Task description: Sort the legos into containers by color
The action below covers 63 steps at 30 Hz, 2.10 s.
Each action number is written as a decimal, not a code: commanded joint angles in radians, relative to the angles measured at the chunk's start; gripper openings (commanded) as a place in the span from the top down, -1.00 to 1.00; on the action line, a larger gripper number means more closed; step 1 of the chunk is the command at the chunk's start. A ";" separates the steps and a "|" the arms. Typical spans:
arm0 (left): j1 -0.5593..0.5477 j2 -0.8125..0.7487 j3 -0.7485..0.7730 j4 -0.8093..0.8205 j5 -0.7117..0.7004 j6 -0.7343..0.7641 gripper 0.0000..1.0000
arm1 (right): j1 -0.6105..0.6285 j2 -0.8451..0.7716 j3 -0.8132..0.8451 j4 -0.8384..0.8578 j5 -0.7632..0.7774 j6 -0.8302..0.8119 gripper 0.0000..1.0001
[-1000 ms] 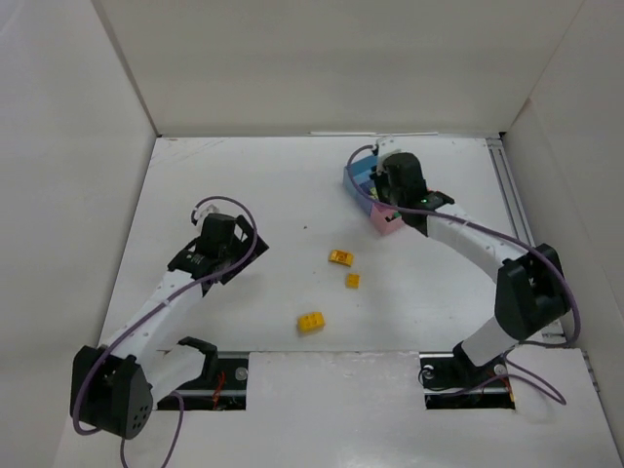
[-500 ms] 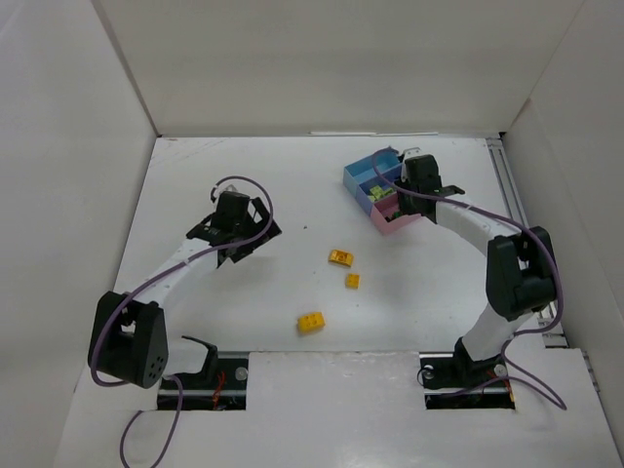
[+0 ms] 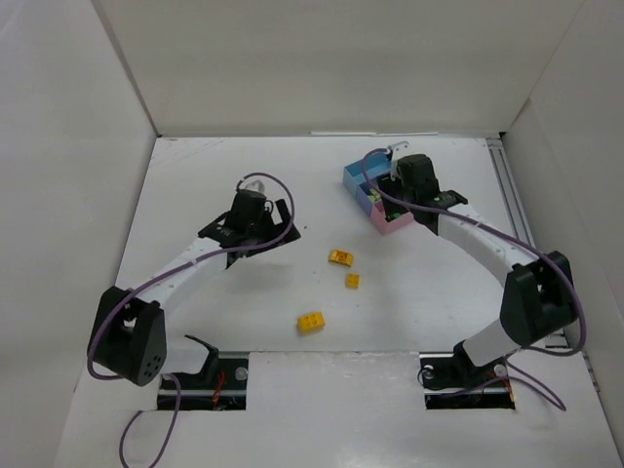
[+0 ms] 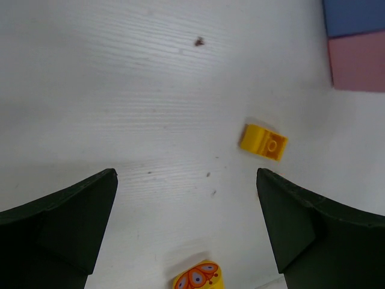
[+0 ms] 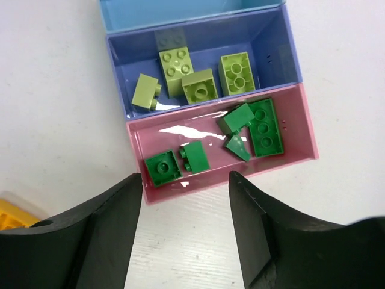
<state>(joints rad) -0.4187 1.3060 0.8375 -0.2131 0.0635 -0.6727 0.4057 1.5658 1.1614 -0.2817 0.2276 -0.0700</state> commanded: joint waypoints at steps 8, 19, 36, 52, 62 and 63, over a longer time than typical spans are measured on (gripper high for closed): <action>-0.330 0.216 0.150 0.175 0.174 0.568 -1.00 | -0.131 -0.214 -0.132 -0.054 -0.300 0.006 -0.29; -0.330 0.421 0.328 0.060 0.196 0.953 -0.94 | -0.150 -0.314 -0.189 -0.096 -0.353 -0.004 -0.29; -0.339 0.559 0.365 0.018 0.210 1.180 -0.96 | -0.168 -0.303 -0.177 -0.137 -0.375 -0.033 -0.29; -0.376 0.624 0.419 0.020 0.211 1.217 -0.71 | -0.188 -0.313 -0.186 -0.146 -0.393 -0.042 -0.29; -0.364 0.671 0.449 -0.009 0.191 1.171 0.02 | -0.197 -0.322 -0.186 -0.146 -0.393 -0.042 -0.29; -0.353 0.662 0.449 -0.009 0.208 1.171 0.07 | -0.197 -0.322 -0.186 -0.146 -0.393 -0.042 -0.29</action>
<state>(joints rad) -0.7902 1.9526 1.2789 -0.1757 0.2886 0.5014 0.2153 1.2697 0.9688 -0.4419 -0.1513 -0.1013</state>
